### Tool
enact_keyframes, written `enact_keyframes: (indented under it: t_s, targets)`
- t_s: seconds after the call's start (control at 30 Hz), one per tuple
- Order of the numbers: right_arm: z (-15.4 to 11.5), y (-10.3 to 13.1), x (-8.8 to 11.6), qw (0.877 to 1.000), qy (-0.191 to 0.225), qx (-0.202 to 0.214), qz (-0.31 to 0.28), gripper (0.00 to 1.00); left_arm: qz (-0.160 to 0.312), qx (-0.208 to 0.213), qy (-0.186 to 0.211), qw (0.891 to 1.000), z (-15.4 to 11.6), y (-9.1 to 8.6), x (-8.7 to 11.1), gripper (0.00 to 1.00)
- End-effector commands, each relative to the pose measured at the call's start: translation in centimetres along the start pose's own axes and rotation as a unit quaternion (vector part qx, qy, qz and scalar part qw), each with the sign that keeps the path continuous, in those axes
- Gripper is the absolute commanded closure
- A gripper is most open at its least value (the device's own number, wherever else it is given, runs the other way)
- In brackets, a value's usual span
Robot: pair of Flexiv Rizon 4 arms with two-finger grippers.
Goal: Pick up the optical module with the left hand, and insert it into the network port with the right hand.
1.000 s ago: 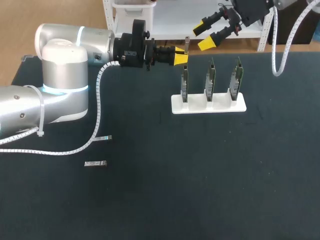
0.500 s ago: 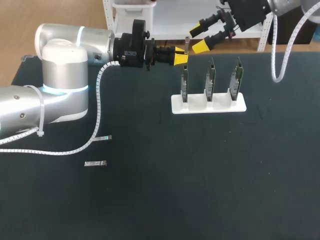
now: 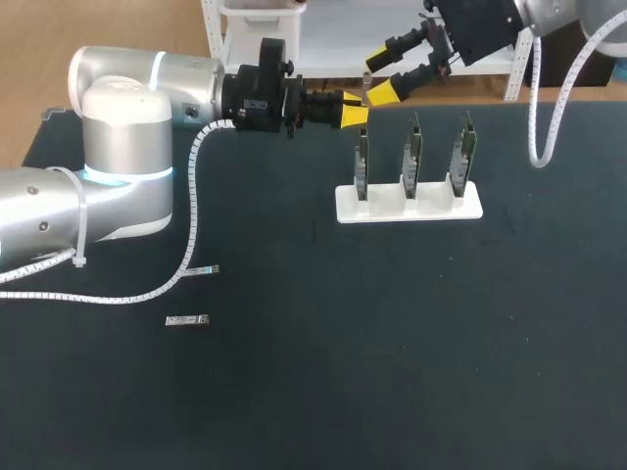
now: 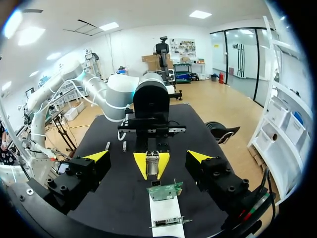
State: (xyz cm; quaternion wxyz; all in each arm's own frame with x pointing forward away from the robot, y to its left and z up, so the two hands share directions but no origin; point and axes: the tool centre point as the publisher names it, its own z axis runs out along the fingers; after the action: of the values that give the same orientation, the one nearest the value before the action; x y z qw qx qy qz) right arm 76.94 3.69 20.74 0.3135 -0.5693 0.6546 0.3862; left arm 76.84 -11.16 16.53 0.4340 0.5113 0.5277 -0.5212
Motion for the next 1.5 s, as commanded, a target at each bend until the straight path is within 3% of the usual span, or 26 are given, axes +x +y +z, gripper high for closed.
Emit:
enact_keyframes:
  t_s: [0.03, 1.5]
  targets:
    - [0.26, -0.22, -0.13, 1.0, 0.001, -0.003, -0.002, 0.0, 0.0, -0.002, -0.001, 1.0, 0.06, -0.05, 0.05, 1.0]
    - [0.67, -0.18, -0.4, 1.0, 0.01, -0.011, -0.008, 0.0, 0.0, -0.002, -0.001, 1.0, 0.06, -0.05, 0.05, 1.0]
